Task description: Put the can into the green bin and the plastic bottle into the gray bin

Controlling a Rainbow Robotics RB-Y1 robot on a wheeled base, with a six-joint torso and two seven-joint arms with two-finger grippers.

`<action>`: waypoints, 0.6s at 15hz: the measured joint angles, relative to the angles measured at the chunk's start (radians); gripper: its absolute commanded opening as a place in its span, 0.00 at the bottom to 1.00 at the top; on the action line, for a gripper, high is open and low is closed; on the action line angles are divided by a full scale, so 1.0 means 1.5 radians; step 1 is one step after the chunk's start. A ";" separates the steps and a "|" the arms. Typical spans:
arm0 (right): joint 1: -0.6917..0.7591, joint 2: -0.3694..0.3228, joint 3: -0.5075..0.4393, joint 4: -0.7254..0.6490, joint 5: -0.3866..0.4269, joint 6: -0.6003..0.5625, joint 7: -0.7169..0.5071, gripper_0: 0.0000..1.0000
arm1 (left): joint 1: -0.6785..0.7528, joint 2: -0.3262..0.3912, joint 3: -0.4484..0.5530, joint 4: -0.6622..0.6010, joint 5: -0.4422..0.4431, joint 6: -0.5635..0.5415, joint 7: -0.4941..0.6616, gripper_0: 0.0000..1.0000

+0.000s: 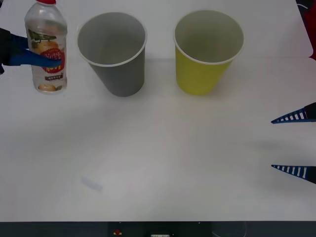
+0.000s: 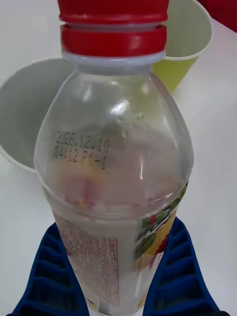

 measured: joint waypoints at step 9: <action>0.000 0.000 0.000 0.000 0.000 0.000 0.000 1.00 | -0.388 -0.062 -0.352 0.329 -0.016 0.070 -0.046 0.00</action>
